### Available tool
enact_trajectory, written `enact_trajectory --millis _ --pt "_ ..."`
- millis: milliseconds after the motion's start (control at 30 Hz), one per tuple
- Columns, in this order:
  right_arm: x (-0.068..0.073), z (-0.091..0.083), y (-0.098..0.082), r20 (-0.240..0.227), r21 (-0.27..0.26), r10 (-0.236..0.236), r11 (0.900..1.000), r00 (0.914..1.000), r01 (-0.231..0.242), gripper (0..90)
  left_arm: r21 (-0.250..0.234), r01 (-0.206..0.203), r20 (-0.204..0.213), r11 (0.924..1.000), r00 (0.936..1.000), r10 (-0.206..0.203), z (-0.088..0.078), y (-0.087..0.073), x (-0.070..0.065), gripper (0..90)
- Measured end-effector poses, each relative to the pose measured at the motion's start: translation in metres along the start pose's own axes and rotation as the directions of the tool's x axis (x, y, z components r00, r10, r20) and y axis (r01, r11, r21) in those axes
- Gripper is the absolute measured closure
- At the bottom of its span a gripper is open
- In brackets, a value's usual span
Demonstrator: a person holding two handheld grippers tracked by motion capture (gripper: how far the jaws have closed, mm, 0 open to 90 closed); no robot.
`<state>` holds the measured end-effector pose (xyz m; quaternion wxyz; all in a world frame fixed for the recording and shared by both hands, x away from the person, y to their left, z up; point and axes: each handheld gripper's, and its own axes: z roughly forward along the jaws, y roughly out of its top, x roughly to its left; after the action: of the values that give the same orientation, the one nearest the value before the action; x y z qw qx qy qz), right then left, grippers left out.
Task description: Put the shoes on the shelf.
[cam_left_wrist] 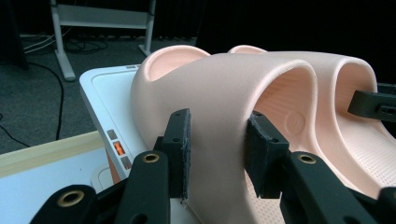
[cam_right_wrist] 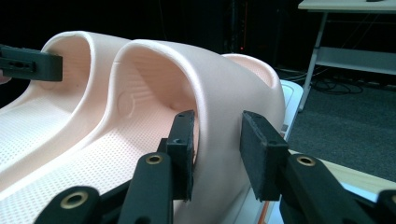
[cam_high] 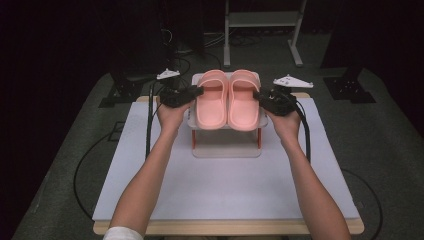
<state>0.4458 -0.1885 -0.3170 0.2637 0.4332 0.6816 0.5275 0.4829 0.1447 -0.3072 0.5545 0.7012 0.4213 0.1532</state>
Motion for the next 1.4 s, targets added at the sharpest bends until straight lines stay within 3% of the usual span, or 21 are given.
enact_trajectory --millis 1400 --pt "-0.007 0.025 0.009 0.049 -0.002 0.006 1.000 0.9988 -0.006 66.1 -0.021 0.018 -0.011 0.9996 0.9998 -0.019 0.016 0.006 0.011 62.1"
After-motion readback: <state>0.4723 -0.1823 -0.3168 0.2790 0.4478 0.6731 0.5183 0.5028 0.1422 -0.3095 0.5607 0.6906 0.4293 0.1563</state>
